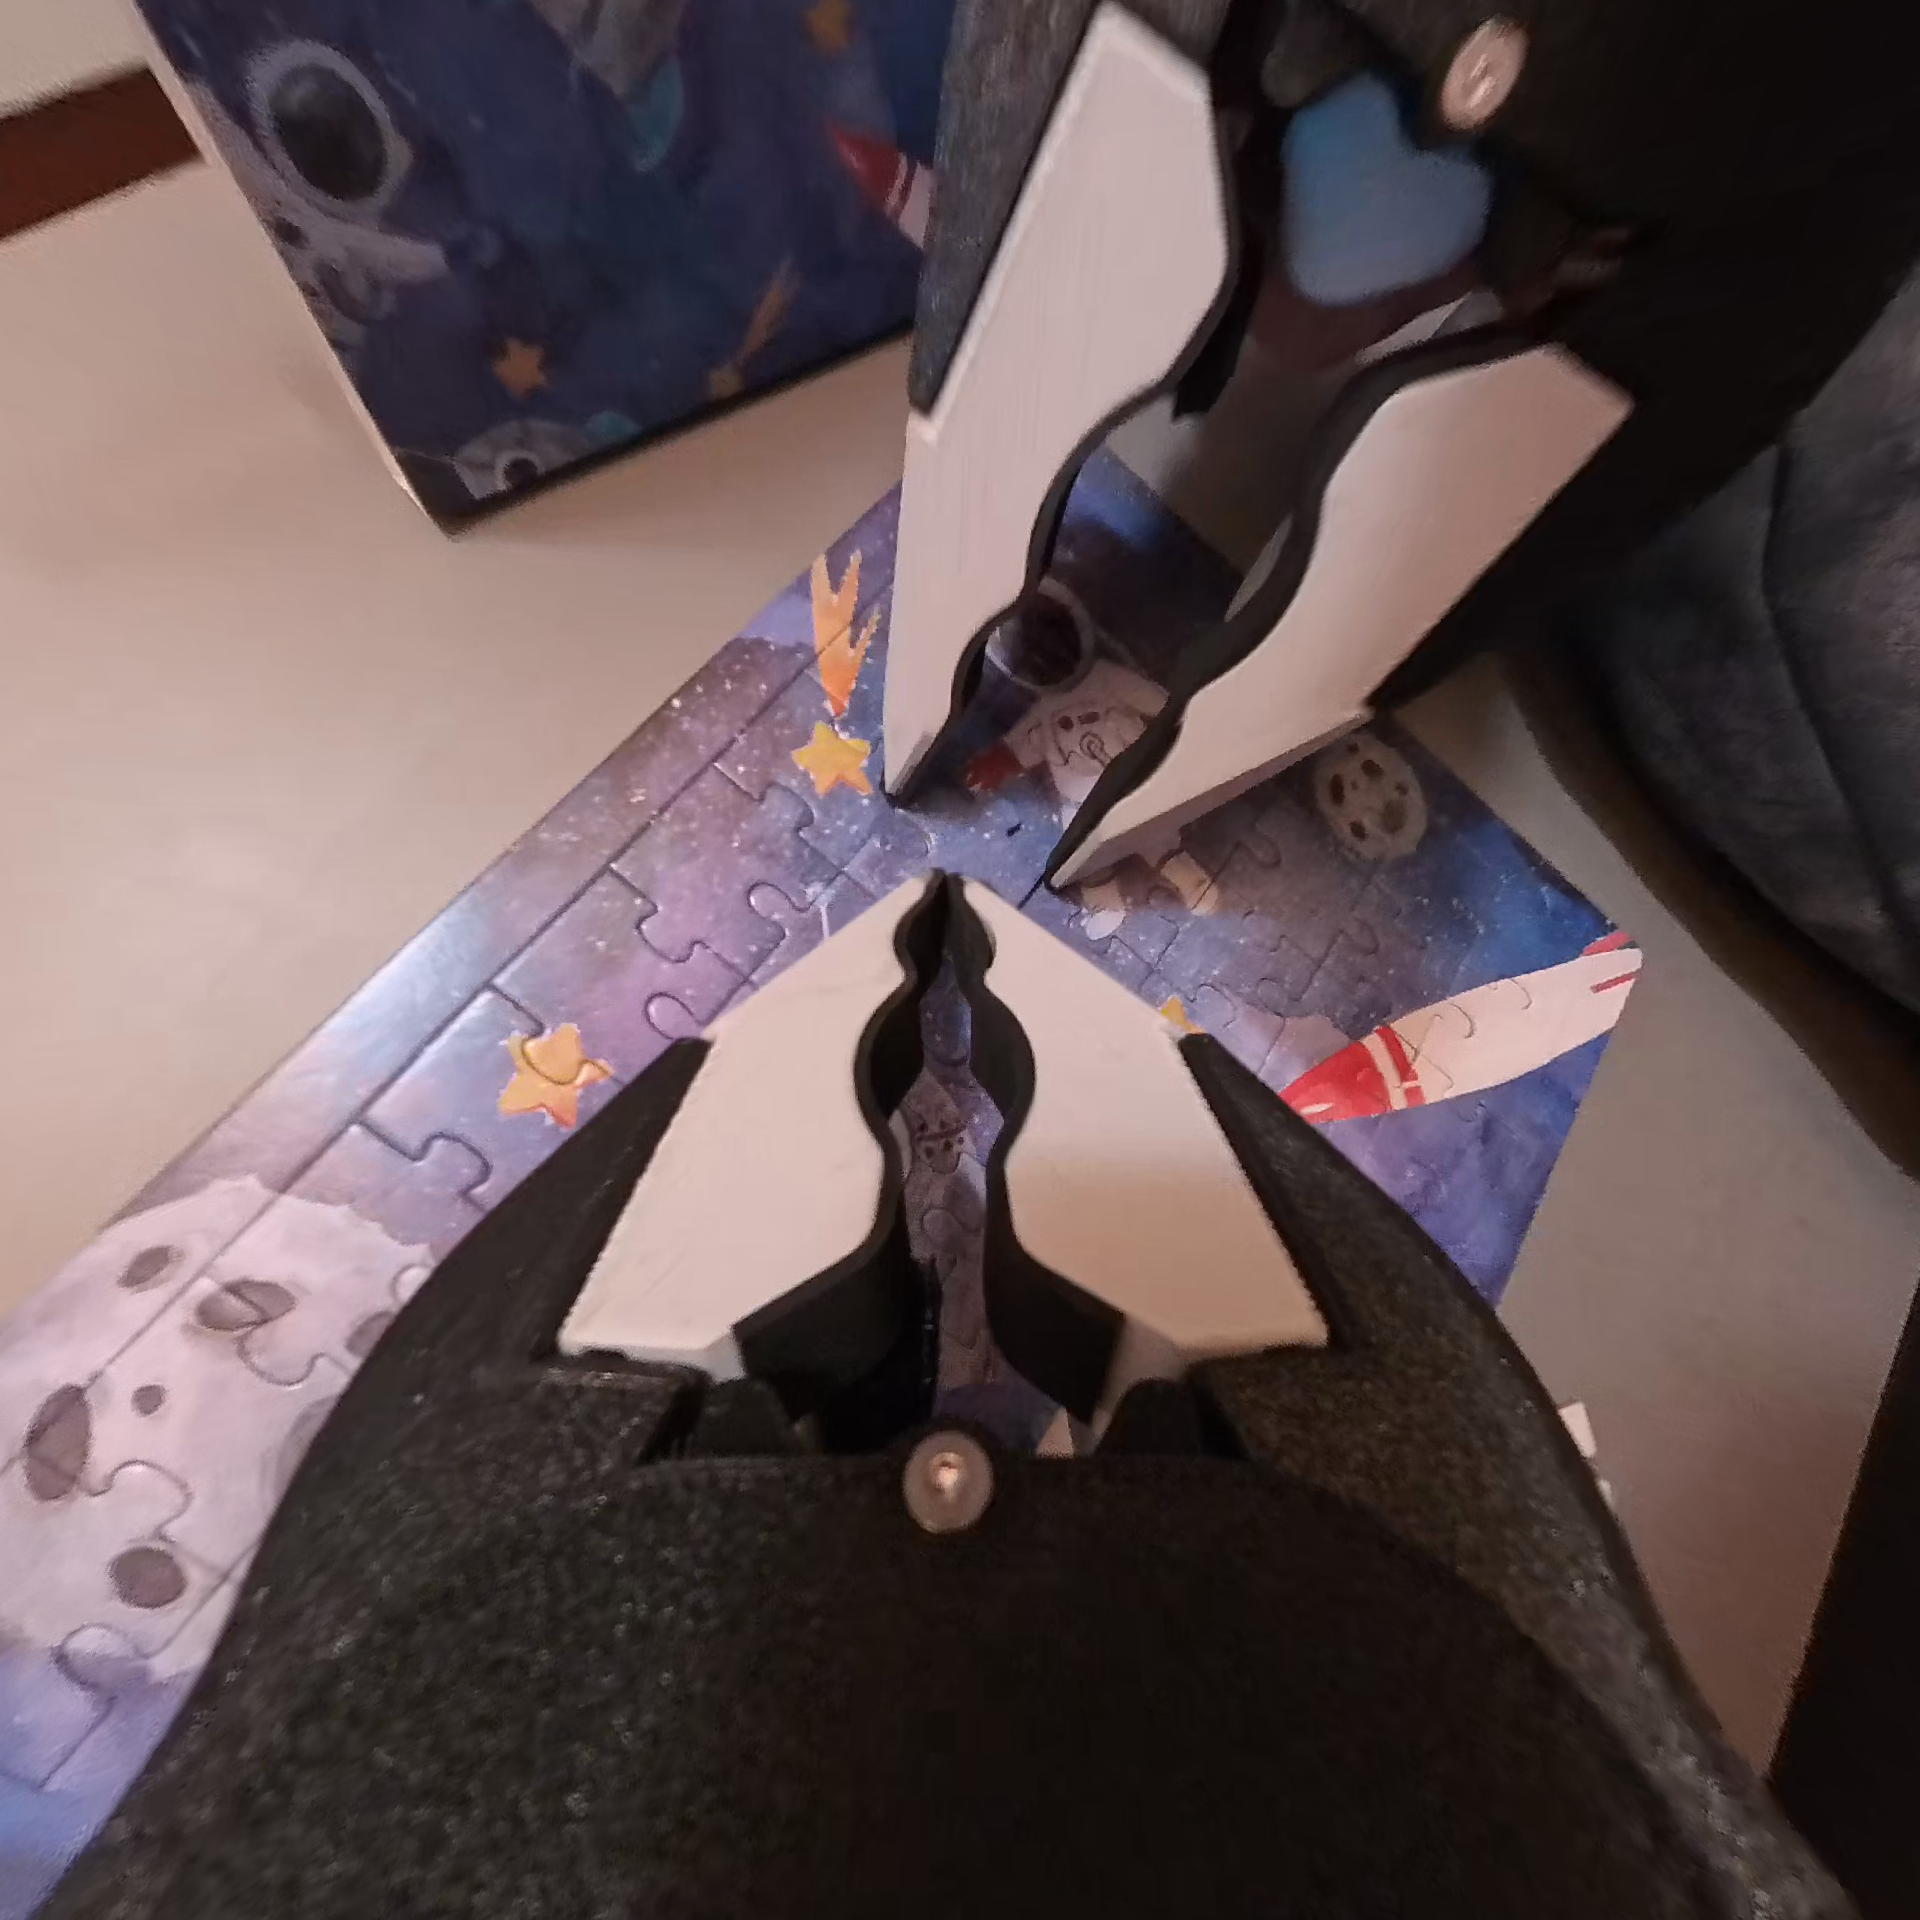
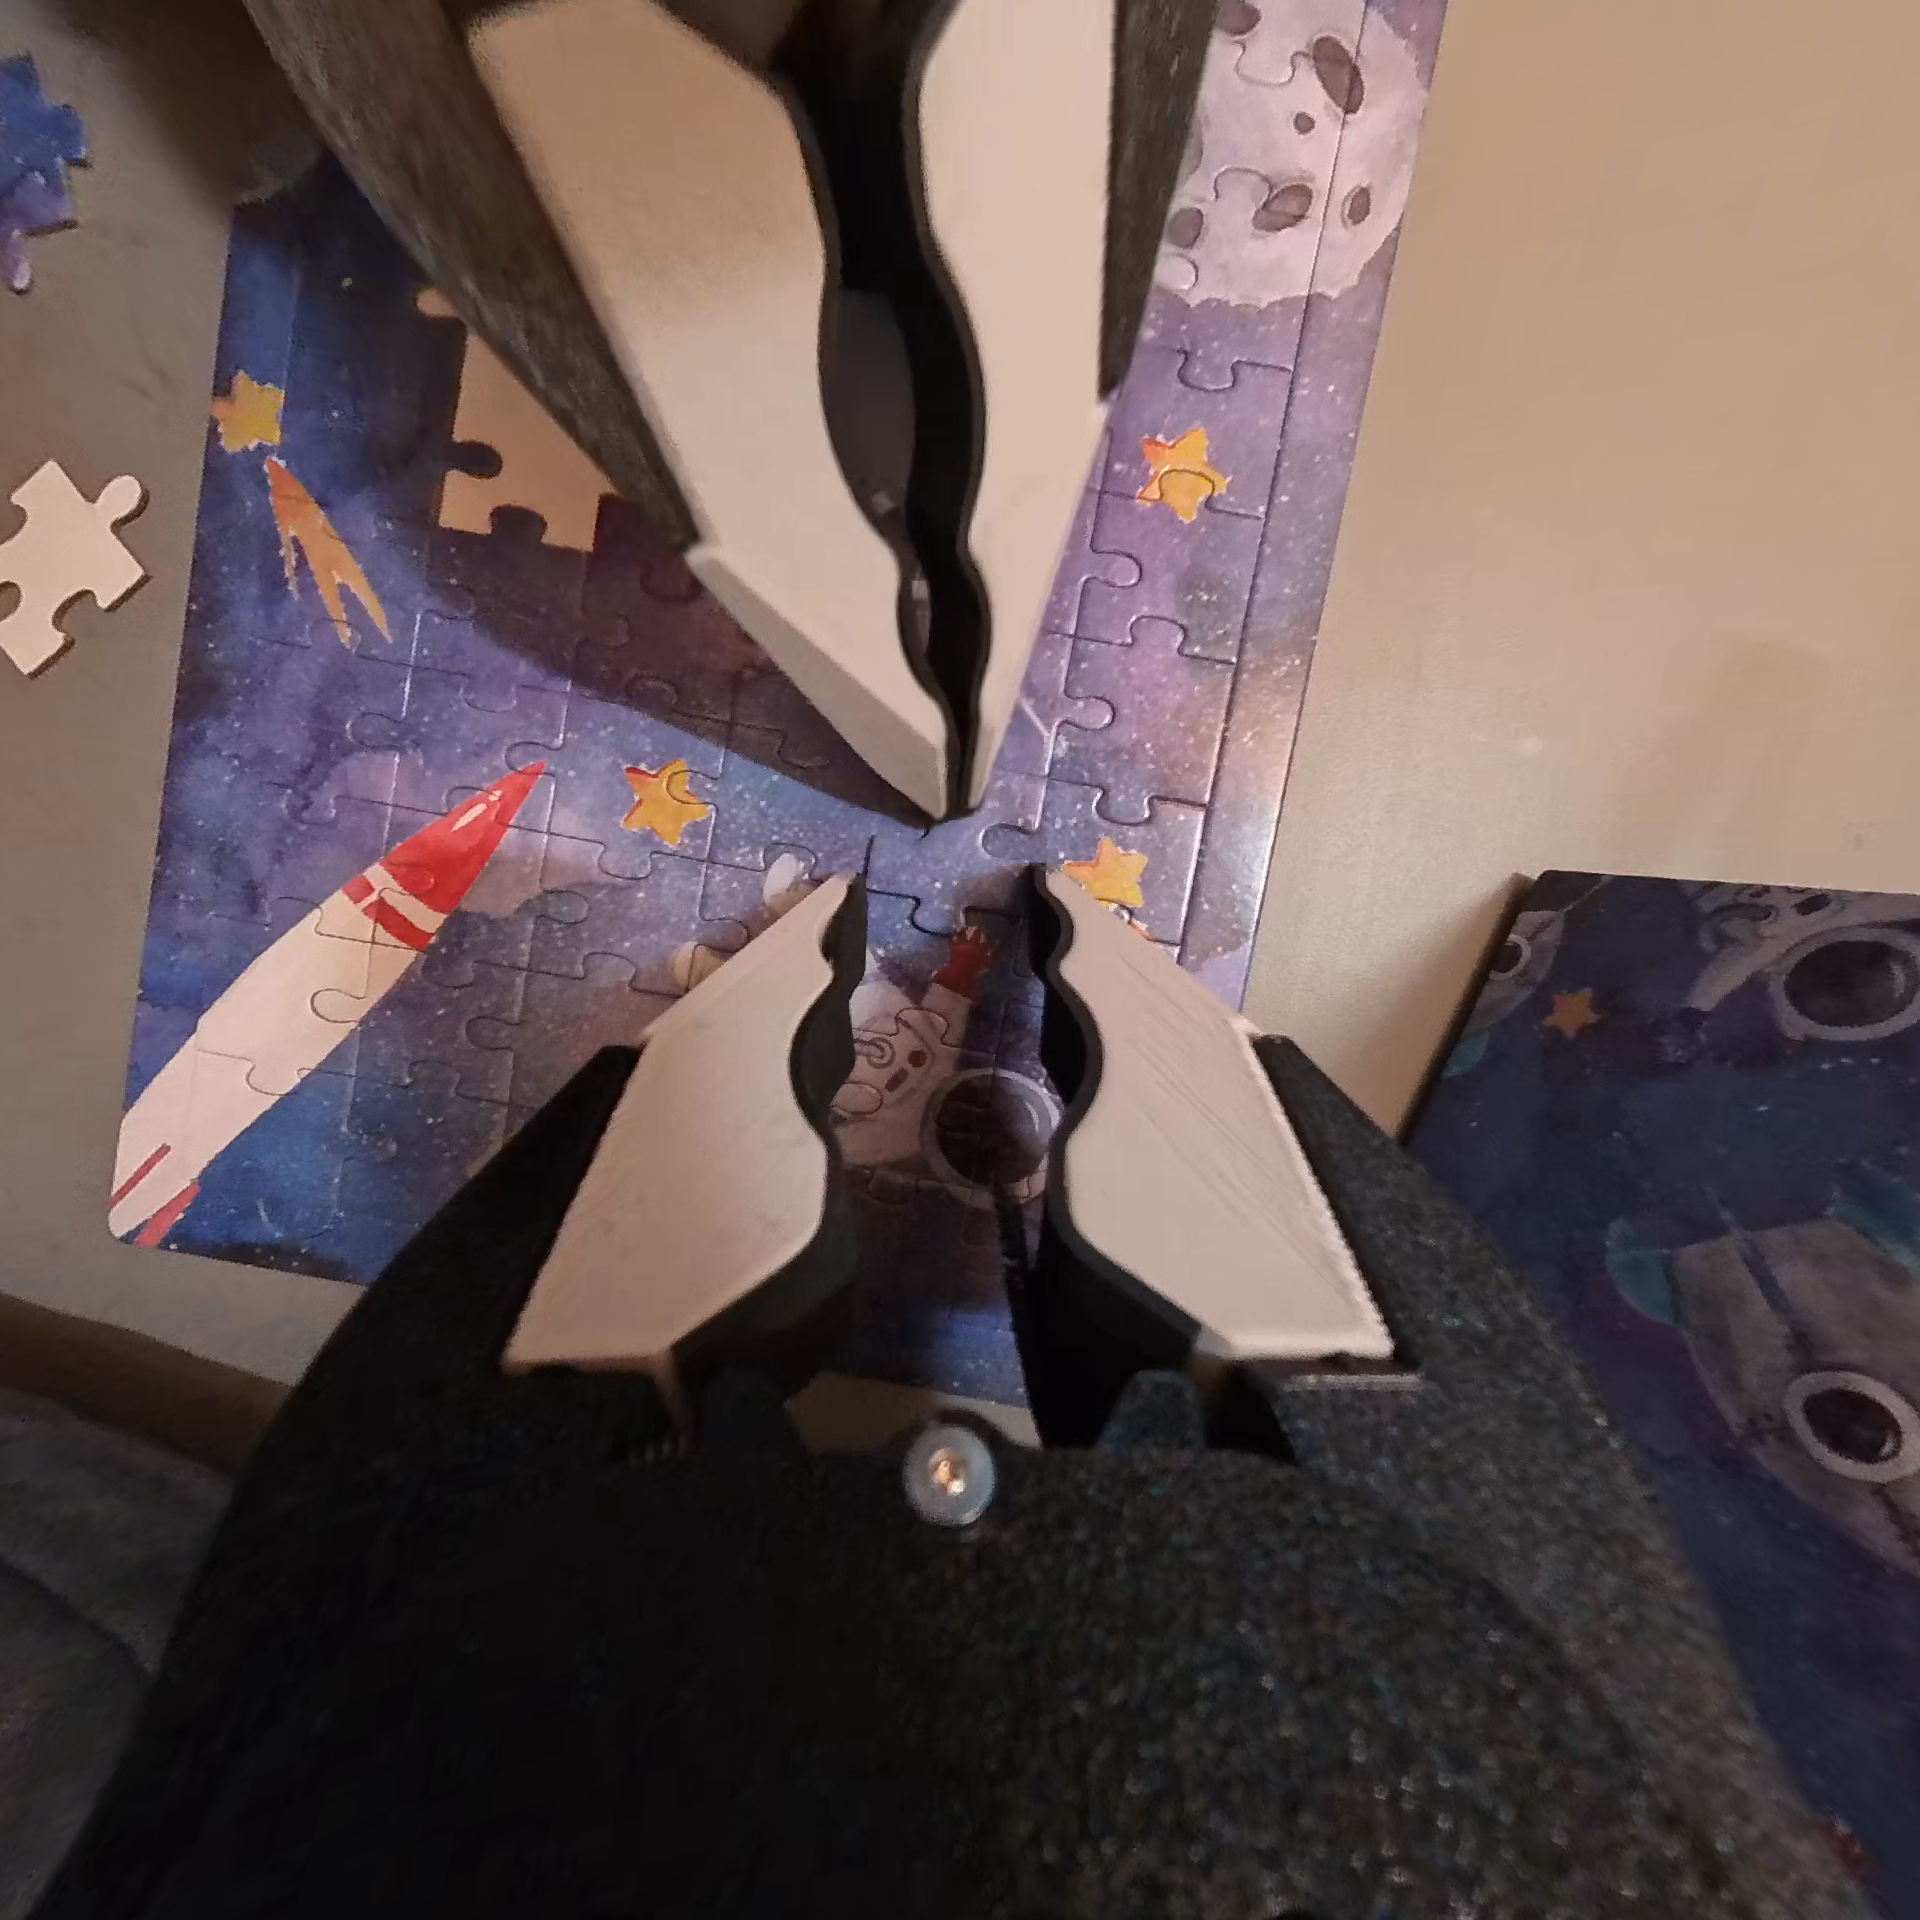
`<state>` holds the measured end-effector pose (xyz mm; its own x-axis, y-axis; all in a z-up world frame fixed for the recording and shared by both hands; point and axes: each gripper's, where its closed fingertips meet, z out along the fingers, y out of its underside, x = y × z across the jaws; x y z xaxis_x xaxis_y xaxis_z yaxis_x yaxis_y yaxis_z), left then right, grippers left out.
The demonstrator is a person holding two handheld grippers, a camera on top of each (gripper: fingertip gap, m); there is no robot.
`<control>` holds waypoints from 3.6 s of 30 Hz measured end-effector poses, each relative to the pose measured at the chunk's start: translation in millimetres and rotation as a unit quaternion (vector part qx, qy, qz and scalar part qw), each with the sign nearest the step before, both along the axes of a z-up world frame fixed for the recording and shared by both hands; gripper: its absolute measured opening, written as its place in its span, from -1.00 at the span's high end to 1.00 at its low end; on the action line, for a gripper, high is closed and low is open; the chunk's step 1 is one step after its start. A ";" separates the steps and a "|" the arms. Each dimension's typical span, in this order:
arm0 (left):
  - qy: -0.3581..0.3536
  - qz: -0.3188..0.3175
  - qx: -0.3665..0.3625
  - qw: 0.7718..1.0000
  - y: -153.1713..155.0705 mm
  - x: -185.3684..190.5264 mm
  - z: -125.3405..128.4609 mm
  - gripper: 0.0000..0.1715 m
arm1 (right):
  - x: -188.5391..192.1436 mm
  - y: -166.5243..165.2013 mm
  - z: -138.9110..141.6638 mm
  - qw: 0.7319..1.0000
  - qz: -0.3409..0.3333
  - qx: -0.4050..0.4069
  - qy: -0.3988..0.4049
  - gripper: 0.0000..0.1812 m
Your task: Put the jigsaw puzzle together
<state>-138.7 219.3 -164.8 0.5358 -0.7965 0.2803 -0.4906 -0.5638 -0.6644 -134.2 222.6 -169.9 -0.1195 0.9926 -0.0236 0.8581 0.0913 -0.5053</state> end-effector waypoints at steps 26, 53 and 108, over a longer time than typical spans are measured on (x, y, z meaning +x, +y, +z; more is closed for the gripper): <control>-0.024 0.028 0.006 0.999 11.6 -16.8 16.6 1.00 | 0.7 -4.9 36.3 0.993 -0.066 -0.014 0.100 1.00; 0.050 0.130 0.075 0.987 -174.3 -248.3 36.1 0.72 | -73.6 -145.0 62.4 0.890 -0.344 0.007 0.300 0.82; 0.164 0.136 0.077 0.974 -95.6 -222.2 -4.4 0.59 | -58.2 -140.9 49.4 0.899 -0.348 0.030 0.265 0.87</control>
